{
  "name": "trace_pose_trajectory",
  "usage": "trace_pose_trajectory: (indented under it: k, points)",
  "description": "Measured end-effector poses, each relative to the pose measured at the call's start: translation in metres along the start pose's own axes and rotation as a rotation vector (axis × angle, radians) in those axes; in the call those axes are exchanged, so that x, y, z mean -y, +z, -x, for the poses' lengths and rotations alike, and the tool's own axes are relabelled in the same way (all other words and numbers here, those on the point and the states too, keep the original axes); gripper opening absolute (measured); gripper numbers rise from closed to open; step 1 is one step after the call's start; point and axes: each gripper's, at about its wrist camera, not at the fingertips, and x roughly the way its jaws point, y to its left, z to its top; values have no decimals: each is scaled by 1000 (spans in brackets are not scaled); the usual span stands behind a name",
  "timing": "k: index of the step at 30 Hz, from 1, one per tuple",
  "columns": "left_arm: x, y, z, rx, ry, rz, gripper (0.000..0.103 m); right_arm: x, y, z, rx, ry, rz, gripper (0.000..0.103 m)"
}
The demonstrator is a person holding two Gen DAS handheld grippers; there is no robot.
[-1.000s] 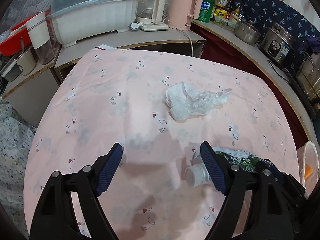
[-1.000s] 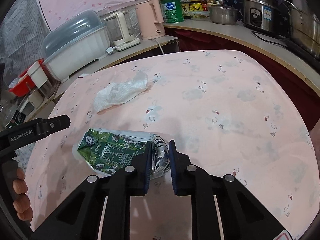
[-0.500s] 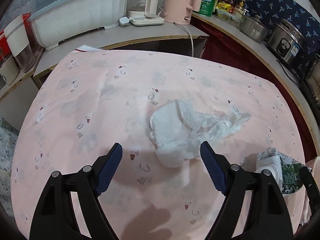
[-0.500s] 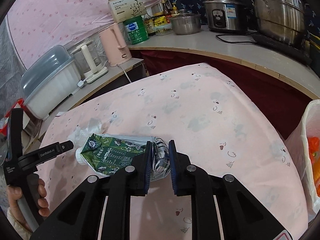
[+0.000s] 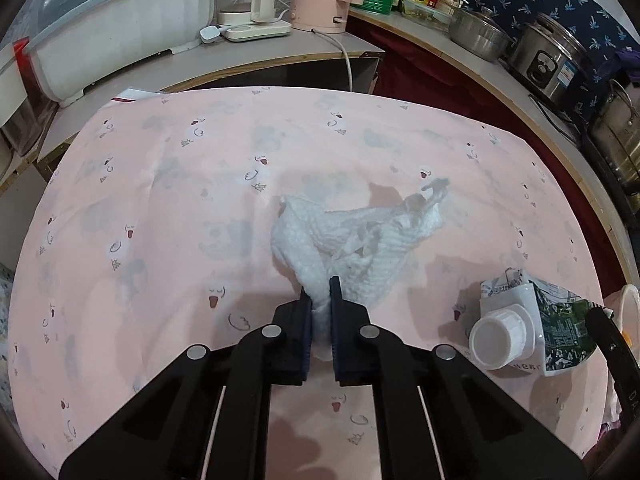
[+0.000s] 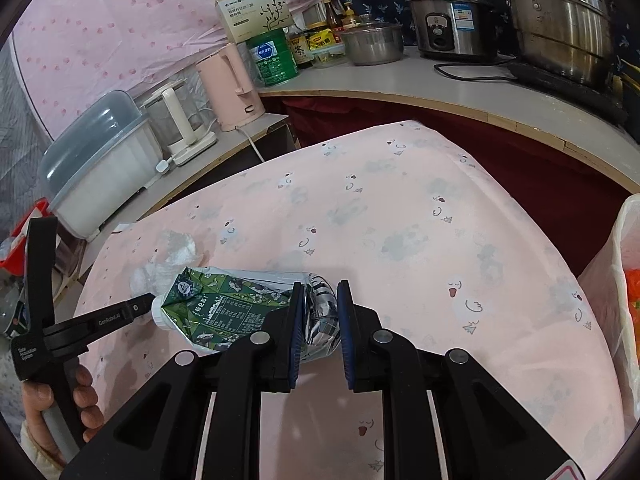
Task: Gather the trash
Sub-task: 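Carry the green packet with the right tool while the left tool carries the tissue to the bin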
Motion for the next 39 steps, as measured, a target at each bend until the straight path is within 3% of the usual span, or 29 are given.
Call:
trace_pose_trajectory:
  k: [17, 39]
  points:
    - [73, -36, 95, 88, -75, -96, 6, 29, -5, 93, 107, -17, -51, 16]
    - [214, -76, 167, 162, -202, -312, 6, 130, -10, 204, 268, -100, -218, 16]
